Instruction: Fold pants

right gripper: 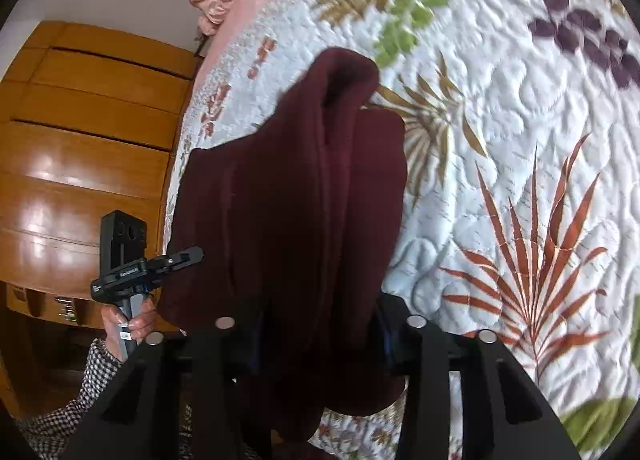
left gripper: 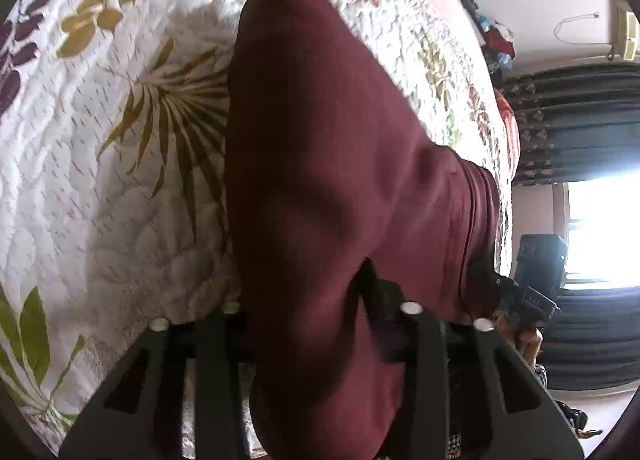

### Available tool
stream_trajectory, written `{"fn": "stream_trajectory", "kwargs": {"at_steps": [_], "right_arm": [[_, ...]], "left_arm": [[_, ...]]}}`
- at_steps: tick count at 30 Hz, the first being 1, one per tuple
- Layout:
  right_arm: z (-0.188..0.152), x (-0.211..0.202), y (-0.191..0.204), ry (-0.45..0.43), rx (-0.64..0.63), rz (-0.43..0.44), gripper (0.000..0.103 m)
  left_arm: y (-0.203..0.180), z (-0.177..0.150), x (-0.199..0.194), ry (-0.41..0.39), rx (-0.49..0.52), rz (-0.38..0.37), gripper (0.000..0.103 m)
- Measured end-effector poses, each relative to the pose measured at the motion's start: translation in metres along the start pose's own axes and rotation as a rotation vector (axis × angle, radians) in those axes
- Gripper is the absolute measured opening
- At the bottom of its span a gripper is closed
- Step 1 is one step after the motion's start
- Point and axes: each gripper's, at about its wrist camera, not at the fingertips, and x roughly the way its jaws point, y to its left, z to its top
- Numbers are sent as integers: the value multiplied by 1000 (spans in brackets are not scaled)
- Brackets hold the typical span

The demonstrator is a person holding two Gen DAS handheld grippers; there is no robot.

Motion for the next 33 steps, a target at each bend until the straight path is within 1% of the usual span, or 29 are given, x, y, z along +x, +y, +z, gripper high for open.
{"fn": "stream_trajectory", "kwargs": {"at_steps": [3, 7, 11, 15, 18, 20, 23, 26, 28, 29, 30, 32, 33], "right_arm": [[1, -8, 16, -27, -21, 0, 37], [9, -20, 35, -46, -58, -2, 35], [30, -34, 62, -87, -129, -34, 35], [63, -48, 71, -130, -161, -48, 35], [88, -47, 77, -143, -180, -72, 35], [103, -42, 76, -145, -184, -84, 35], [124, -24, 67, -128, -158, -89, 36], [141, 3, 51, -91, -116, -105, 36], [143, 18, 38, -70, -88, -141, 37], [143, 22, 34, -71, -78, -140, 38], [142, 23, 27, -76, -56, -120, 39], [140, 26, 15, -79, -19, -93, 43], [136, 27, 11, -76, -17, -101, 49]], "left_arm": [[-8, -4, -10, -46, 20, -15, 25], [-24, -1, -24, -97, 45, -67, 23], [-44, 10, -33, -150, 69, -99, 22], [-63, 35, -42, -211, 93, -109, 22], [-71, 59, -46, -238, 117, -84, 23], [-68, 70, -47, -243, 119, -72, 23], [-64, 90, -36, -241, 122, -31, 23], [-59, 100, -20, -215, 122, 17, 23], [-49, 103, -6, -192, 114, 62, 25], [-45, 105, -4, -191, 109, 63, 26], [-40, 105, -1, -187, 96, 53, 27], [-36, 105, 4, -174, 103, 72, 32], [-34, 103, 5, -170, 114, 89, 36]]}}
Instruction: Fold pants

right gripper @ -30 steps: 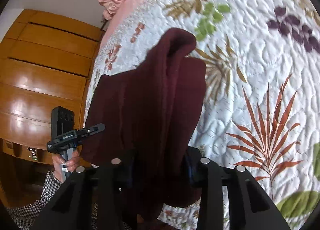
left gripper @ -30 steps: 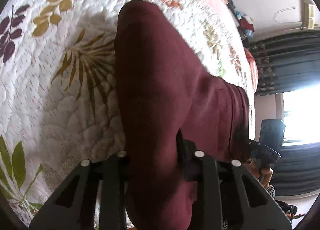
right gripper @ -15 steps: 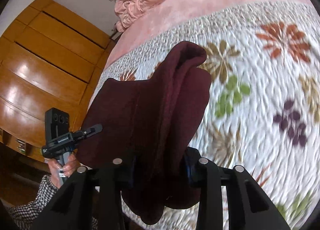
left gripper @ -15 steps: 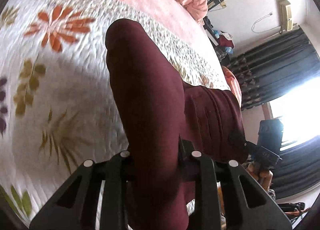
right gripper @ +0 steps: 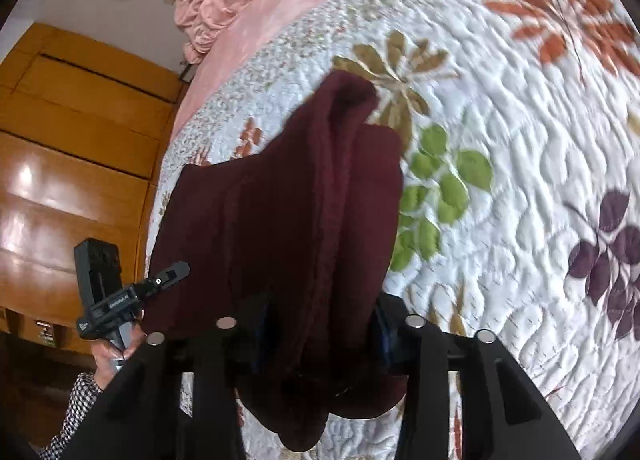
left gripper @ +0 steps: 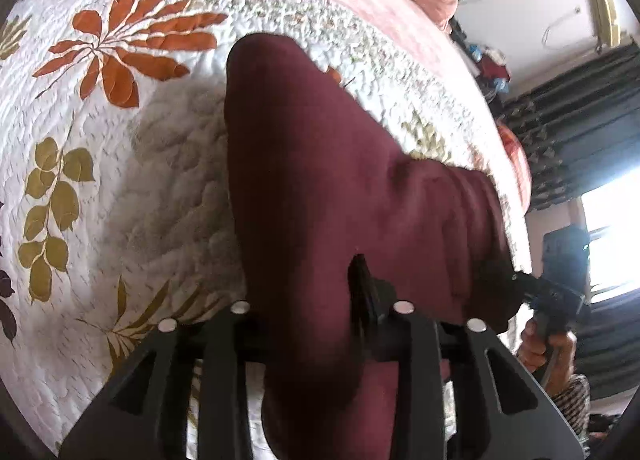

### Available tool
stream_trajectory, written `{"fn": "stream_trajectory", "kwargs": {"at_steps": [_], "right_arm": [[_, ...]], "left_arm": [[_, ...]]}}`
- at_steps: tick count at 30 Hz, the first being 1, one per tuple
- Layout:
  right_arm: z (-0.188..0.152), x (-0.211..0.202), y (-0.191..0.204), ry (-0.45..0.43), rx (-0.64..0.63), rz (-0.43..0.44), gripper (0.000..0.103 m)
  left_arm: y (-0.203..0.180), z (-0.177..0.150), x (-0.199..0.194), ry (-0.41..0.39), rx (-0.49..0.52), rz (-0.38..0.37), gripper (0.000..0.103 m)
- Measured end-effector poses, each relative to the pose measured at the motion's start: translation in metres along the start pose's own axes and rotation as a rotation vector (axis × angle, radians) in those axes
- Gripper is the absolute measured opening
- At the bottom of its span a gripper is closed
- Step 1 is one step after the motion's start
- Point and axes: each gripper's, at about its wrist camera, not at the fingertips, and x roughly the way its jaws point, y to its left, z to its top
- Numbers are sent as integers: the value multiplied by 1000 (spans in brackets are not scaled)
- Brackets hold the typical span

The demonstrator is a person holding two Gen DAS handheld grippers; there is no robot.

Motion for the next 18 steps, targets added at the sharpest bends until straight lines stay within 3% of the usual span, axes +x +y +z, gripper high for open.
{"fn": "stream_trajectory", "kwargs": {"at_steps": [4, 5, 6, 8, 10, 11, 13, 18], "right_arm": [[-7, 2, -14, -9, 43, -9, 68], [-9, -1, -16, -11, 55, -10, 69], [-10, -4, -17, -15, 56, -15, 69], [-15, -20, -9, -56, 27, -54, 68], [-22, -45, 12, -132, -63, -128, 64], [-25, -53, 22, -156, -99, -131, 64], [-29, -66, 46, -196, -164, -91, 64], [-41, -60, 87, -178, -285, -97, 58]], "left_arm": [[5, -2, 3, 2, -35, 25, 56], [3, -1, 6, 9, -51, 43, 68], [5, -2, 4, 15, -62, 64, 72], [7, -5, -11, -12, -55, 99, 71], [-2, -13, -44, -122, -39, 191, 69], [-11, -19, -62, -193, -16, 184, 68], [-30, -26, -78, -253, 23, 165, 68], [-60, -40, -64, -209, 98, 117, 66]]}}
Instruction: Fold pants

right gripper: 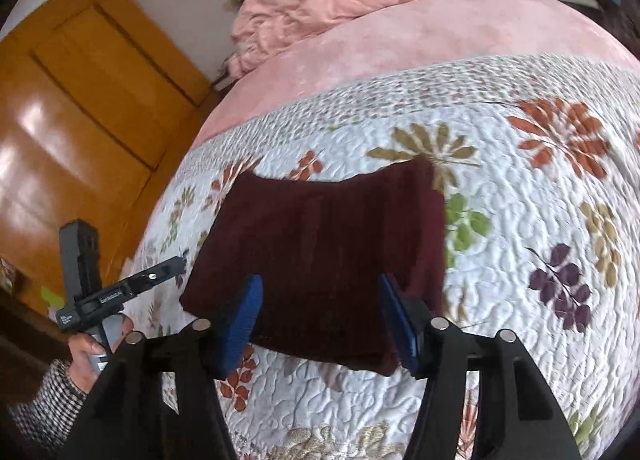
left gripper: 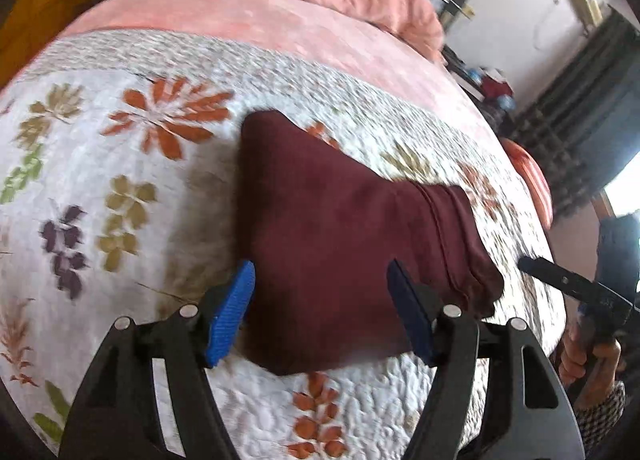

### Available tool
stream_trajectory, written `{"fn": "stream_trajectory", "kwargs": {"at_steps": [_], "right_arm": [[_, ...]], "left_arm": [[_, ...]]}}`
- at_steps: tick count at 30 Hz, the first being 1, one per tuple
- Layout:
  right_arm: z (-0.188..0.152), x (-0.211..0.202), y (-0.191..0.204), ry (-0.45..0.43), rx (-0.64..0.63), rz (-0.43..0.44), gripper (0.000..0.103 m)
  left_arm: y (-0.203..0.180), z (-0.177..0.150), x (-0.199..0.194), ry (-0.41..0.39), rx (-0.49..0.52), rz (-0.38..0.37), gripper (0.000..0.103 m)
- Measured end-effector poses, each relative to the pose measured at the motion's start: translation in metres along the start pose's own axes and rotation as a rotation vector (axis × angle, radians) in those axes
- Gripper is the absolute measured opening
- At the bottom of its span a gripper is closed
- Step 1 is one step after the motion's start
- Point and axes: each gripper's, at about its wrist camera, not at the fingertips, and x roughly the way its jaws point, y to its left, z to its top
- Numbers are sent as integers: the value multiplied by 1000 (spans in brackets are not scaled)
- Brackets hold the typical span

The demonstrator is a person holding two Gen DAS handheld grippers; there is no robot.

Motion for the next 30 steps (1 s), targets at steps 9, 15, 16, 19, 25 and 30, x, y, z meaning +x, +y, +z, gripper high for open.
{"fn": "stream_trajectory", "kwargs": {"at_steps": [9, 15, 16, 19, 25, 30], "right_arm": [[-30, 35, -15, 96, 56, -92, 54], [-34, 43, -15, 89, 53, -121, 54], [-34, 41, -14, 84, 57, -122, 54], [-34, 21, -5, 37, 75, -121, 63], [-49, -12, 28, -19, 24, -272, 87], [-65, -23, 45, -18, 19, -291, 87]], "left_arm": [[21, -22, 29, 61, 33, 72, 63], [14, -28, 39, 75, 106, 129, 63], [13, -28, 36, 71, 112, 136, 64], [4, -28, 20, 47, 137, 186, 73], [-14, -39, -24, -18, 156, 230, 91], [-22, -56, -45, -44, 173, 278, 91]]}}
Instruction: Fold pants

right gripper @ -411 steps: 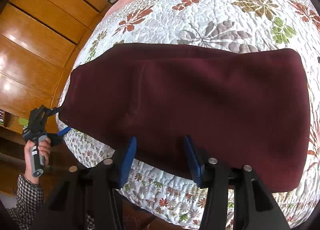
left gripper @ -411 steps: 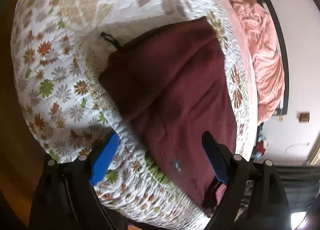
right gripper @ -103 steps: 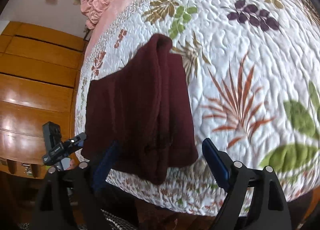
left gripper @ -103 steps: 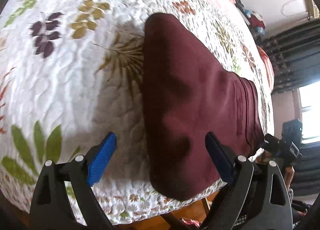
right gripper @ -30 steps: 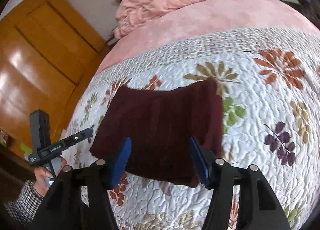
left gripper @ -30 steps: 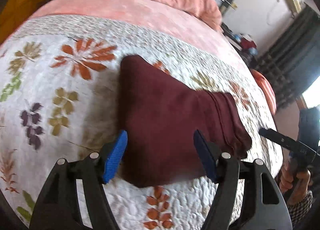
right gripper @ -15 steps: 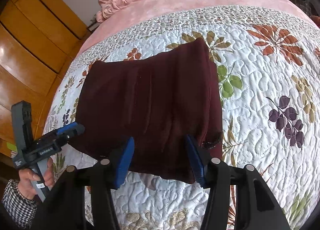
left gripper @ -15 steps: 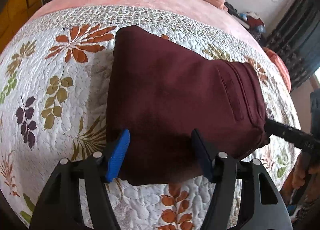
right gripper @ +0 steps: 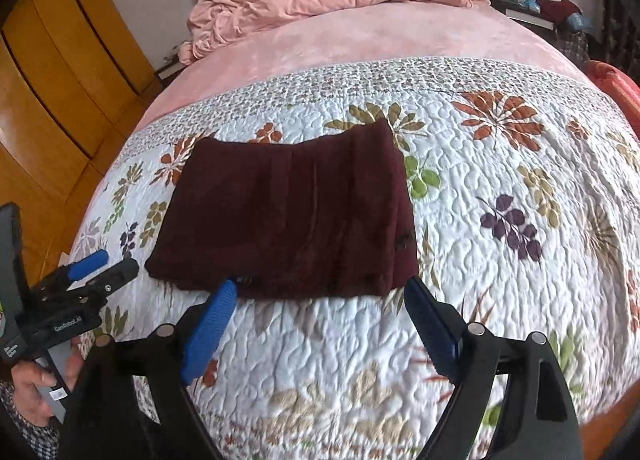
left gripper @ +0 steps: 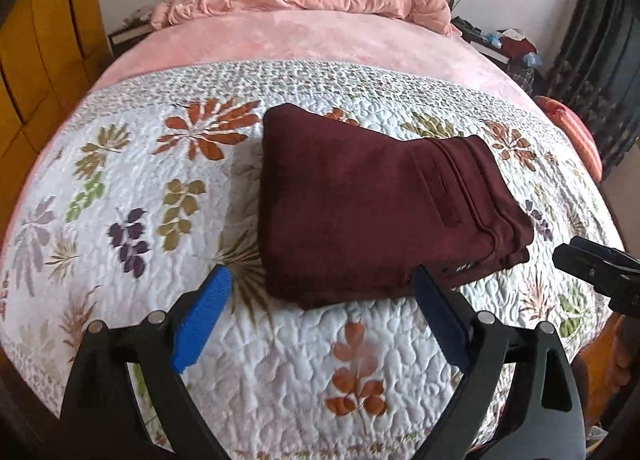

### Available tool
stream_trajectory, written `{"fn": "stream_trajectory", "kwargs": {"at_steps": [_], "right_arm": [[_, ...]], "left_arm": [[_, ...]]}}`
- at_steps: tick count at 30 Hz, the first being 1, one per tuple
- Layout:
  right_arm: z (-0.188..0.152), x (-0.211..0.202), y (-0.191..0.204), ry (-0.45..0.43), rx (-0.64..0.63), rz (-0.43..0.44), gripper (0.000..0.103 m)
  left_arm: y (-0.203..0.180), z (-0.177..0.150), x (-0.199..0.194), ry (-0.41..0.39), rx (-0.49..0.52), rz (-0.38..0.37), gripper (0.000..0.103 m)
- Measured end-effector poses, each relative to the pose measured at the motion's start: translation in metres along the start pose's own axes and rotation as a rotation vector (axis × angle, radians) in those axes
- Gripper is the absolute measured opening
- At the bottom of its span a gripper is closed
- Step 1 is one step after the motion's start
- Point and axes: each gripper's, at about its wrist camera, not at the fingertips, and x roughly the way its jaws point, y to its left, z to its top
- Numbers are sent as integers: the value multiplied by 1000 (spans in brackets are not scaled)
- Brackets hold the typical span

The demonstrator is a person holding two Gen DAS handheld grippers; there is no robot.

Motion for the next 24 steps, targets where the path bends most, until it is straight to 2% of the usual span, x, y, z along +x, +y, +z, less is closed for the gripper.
{"fn": "stream_trajectory", "kwargs": {"at_steps": [2, 5, 8, 14, 24], "right_arm": [[-5, -5, 5, 0, -12, -15, 88], [-9, -15, 9, -8, -5, -26, 95], [-11, -27, 12, -19, 15, -14, 98], [-15, -46, 21, -20, 13, -31, 99], [-22, -62, 38, -23, -3, -60, 99]], "left_arm": [[1, -5, -9, -8, -6, 15, 91], [2, -9, -20, -8, -18, 17, 92], [2, -14, -34, -16, -34, 18, 92], [0, -21, -59, -33, -30, 14, 92], [-11, -26, -105, -119, 1, 27, 92]]}}
